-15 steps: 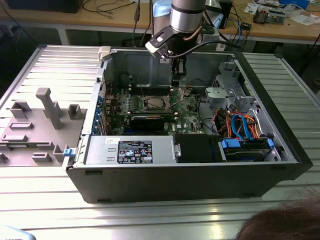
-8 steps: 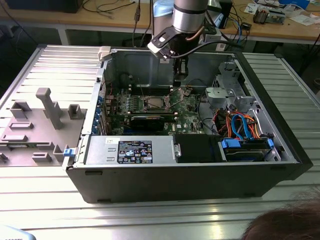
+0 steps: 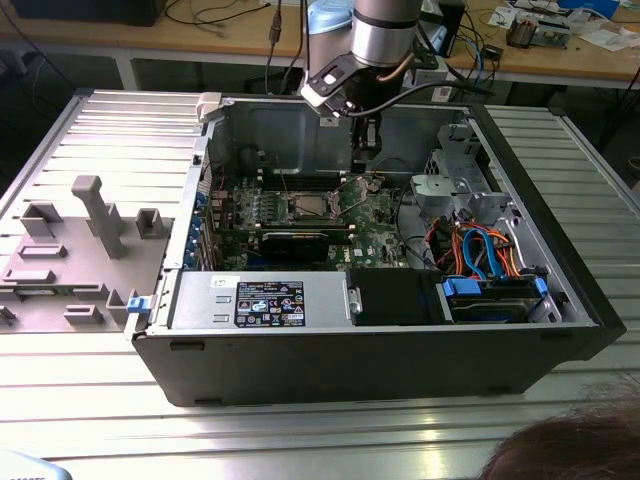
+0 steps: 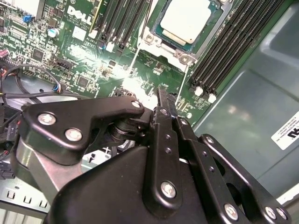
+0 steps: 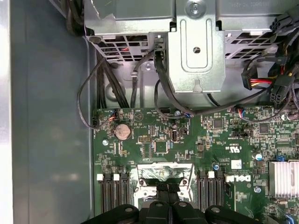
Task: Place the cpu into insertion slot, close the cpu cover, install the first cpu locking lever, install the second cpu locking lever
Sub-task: 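Close the cpu cover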
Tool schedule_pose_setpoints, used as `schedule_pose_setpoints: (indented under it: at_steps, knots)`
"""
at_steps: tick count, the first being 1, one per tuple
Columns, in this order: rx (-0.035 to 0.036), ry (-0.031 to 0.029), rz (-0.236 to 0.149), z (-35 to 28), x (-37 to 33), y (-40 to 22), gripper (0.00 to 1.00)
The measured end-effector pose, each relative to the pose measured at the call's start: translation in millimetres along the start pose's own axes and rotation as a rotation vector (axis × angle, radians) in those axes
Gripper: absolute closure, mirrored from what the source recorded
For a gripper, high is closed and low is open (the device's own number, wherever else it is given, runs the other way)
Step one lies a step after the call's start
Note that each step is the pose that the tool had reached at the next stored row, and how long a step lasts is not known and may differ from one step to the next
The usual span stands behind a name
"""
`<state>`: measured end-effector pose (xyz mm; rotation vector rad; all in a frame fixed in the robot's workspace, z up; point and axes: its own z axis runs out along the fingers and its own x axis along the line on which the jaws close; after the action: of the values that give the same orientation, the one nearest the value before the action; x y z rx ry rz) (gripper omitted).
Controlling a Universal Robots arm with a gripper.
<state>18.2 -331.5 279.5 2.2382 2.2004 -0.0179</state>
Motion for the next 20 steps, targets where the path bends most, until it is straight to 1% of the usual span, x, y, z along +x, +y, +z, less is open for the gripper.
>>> schedule_pose_setpoints:
  at_steps: [13, 20]
  knots:
    - [-0.0001, 0.0001, 0.0, 0.2, 0.2, 9.3, 0.89]
    - [-0.0001, 0.0, 0.0, 0.3, 0.2, 12.8, 0.89]
